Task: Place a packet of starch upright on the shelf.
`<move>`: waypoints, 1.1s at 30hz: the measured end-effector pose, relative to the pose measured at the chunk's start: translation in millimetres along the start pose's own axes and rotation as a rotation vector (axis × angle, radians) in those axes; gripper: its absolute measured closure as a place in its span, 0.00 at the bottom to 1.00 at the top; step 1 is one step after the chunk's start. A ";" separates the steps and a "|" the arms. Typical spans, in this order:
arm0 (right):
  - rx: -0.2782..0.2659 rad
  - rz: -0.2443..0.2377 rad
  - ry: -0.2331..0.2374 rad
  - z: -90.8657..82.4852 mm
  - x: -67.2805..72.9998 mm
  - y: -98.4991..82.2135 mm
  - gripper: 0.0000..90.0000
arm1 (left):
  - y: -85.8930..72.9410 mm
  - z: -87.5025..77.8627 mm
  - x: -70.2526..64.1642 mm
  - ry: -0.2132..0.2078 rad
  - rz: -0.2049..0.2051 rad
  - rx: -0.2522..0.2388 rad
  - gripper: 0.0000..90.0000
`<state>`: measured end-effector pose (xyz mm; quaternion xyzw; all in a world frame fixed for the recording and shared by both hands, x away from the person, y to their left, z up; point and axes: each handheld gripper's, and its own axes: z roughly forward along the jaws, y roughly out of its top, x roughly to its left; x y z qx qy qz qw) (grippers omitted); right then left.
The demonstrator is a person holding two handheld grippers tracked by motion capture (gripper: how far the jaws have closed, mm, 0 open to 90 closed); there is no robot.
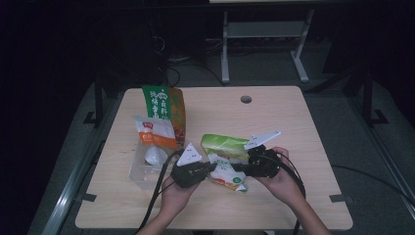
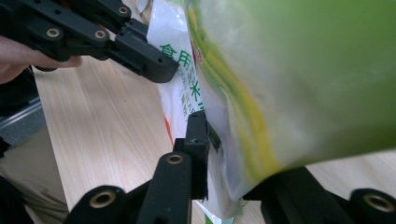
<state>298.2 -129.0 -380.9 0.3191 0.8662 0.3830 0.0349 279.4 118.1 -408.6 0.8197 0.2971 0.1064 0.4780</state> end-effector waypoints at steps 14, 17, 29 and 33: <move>-0.008 0.062 0.040 -4.6 -6.8 3.2 0.99 | -8.4 -14.7 -9.0 0.024 0.053 0.015 0.66; -0.005 0.066 0.041 -6.1 -6.3 5.2 1.00 | -12.7 -18.3 -10.8 0.019 0.062 0.014 0.63; 0.010 0.061 0.029 -12.5 -2.4 18.9 1.00 | -26.7 -33.6 -16.6 -0.011 0.070 0.007 0.57; 0.013 0.058 0.031 -14.8 -2.4 24.0 1.00 | -31.8 -37.2 -18.9 -0.010 0.084 0.005 0.54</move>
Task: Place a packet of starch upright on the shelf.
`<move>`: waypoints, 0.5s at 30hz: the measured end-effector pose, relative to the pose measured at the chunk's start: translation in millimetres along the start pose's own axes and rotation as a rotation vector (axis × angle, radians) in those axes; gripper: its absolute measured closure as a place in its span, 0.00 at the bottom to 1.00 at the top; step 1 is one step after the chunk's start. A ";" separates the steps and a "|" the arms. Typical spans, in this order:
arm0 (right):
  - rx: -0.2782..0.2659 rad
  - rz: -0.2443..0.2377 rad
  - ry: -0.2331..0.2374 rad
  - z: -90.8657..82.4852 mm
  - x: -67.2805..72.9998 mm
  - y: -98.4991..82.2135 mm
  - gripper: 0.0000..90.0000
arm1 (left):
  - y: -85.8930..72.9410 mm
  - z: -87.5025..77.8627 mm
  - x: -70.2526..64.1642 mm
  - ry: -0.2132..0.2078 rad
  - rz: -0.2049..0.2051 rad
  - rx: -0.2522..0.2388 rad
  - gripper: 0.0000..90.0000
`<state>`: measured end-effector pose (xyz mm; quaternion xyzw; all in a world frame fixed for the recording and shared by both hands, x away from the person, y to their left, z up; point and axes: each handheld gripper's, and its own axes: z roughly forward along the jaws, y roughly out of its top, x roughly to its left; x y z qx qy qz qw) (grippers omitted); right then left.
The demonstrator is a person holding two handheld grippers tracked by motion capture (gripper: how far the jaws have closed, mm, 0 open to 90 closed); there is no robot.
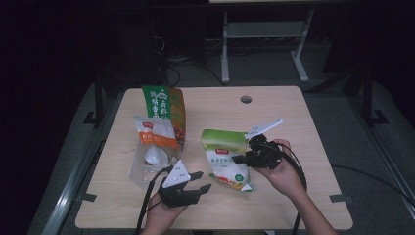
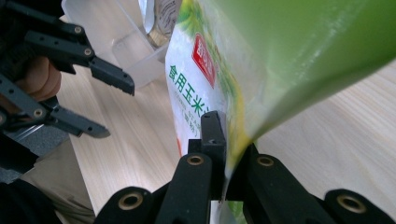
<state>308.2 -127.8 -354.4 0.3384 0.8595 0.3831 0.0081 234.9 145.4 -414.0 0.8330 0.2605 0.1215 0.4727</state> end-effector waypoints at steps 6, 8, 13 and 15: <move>0.006 -0.003 0.005 -2.2 1.9 8.3 1.00 | -5.0 -3.2 -4.0 -0.021 0.010 0.007 0.51; 0.005 -0.011 0.008 -2.7 1.7 11.1 1.00 | -6.0 -4.3 -5.7 -0.027 0.012 0.010 0.50; 0.010 -0.012 0.010 -3.3 4.0 19.6 1.00 | -9.5 -7.0 -11.6 -0.043 0.029 0.023 0.48; 0.011 -0.017 0.011 -3.3 5.1 22.6 1.00 | -11.5 -7.7 -14.5 -0.053 0.020 0.014 0.48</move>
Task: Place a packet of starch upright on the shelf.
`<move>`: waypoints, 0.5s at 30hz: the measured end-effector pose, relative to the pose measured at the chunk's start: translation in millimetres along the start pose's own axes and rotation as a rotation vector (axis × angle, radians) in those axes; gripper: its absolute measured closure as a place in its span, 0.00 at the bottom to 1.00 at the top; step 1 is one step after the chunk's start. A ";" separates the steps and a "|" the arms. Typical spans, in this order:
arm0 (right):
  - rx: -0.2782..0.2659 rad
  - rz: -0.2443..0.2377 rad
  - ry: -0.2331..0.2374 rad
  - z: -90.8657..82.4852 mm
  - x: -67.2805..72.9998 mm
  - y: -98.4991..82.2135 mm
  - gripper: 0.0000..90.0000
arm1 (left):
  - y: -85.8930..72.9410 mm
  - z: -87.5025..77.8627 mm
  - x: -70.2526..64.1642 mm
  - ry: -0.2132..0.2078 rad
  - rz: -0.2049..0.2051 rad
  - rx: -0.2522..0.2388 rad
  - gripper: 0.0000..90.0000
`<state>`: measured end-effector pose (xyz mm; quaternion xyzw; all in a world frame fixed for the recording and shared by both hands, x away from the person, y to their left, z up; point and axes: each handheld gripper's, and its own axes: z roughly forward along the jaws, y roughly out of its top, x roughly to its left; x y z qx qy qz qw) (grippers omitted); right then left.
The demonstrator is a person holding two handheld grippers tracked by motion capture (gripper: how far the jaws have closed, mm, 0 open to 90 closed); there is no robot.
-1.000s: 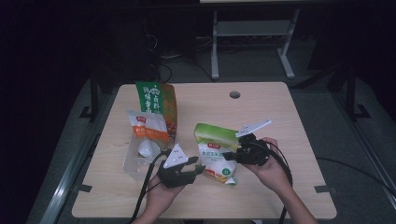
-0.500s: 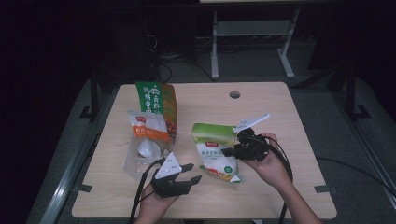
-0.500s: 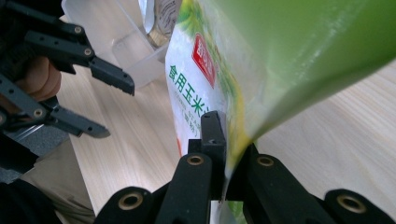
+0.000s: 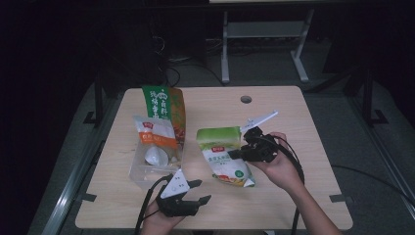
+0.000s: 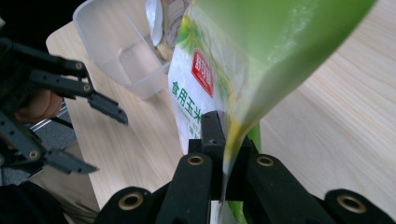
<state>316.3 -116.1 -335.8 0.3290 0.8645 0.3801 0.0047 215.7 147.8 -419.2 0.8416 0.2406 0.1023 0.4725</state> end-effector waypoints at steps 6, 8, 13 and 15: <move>0.004 -0.013 0.010 1.0 3.9 9.5 1.00 | -3.0 -3.5 -4.8 -0.015 0.012 0.001 0.45; 0.006 -0.019 0.014 1.3 5.0 12.7 1.00 | -4.0 -3.2 -5.6 -0.019 0.017 0.002 0.45; 0.009 -0.032 0.019 1.5 9.1 21.2 1.00 | -6.2 -2.5 -7.8 -0.031 0.013 0.001 0.45; 0.008 -0.031 0.025 1.4 10.7 24.4 1.00 | -6.2 -2.1 -9.1 -0.034 0.019 -0.001 0.45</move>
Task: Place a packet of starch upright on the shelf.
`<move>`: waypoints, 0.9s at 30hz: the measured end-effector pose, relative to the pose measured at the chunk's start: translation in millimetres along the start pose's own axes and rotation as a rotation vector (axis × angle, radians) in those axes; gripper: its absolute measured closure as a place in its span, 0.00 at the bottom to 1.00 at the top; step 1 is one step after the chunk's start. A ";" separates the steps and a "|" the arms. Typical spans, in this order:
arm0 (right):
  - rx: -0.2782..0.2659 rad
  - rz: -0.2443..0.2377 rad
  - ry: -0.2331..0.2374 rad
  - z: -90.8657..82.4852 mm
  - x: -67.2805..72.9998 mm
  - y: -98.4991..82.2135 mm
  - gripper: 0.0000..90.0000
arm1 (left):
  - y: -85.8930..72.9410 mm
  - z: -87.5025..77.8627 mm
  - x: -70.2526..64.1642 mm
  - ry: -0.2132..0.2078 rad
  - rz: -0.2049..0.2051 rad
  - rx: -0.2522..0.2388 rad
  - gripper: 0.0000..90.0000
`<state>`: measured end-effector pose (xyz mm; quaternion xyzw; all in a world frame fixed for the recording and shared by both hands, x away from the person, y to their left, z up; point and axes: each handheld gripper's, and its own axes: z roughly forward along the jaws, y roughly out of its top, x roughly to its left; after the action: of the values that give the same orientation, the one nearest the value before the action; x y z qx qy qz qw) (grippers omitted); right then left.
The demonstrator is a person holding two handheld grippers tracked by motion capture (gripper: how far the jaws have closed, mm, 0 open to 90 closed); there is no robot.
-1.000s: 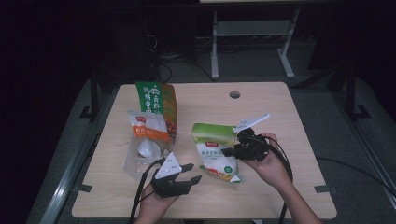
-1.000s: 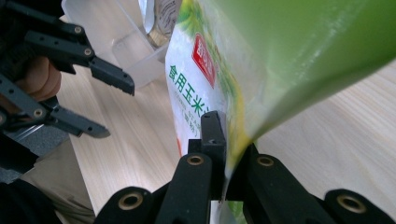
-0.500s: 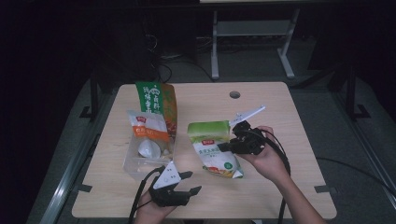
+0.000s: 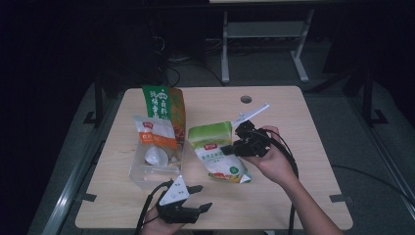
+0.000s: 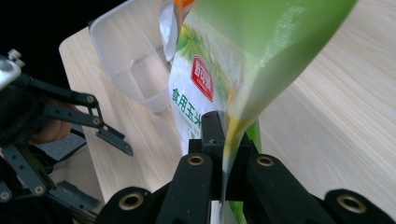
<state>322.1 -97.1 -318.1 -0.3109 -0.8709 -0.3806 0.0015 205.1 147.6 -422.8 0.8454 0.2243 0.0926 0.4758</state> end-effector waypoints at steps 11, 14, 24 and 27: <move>-0.009 -0.041 0.009 -1.6 11.8 22.8 1.00 | -1.0 2.4 -5.9 -0.017 -0.002 -0.005 0.44; -0.013 -0.082 0.012 -0.8 13.7 29.7 1.00 | -1.0 1.8 -6.1 -0.016 0.005 -0.004 0.43; -0.019 -0.118 0.035 1.8 29.6 53.5 1.00 | -1.7 3.6 -9.2 -0.022 0.037 0.007 0.43; -0.024 -0.128 0.045 3.0 34.8 60.7 1.00 | -1.7 3.7 -10.0 -0.025 0.036 0.002 0.43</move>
<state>327.7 -44.8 -271.8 -0.2462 -0.8840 -0.3973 -0.0071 197.2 140.8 -425.7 0.8509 0.2033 0.0904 0.4758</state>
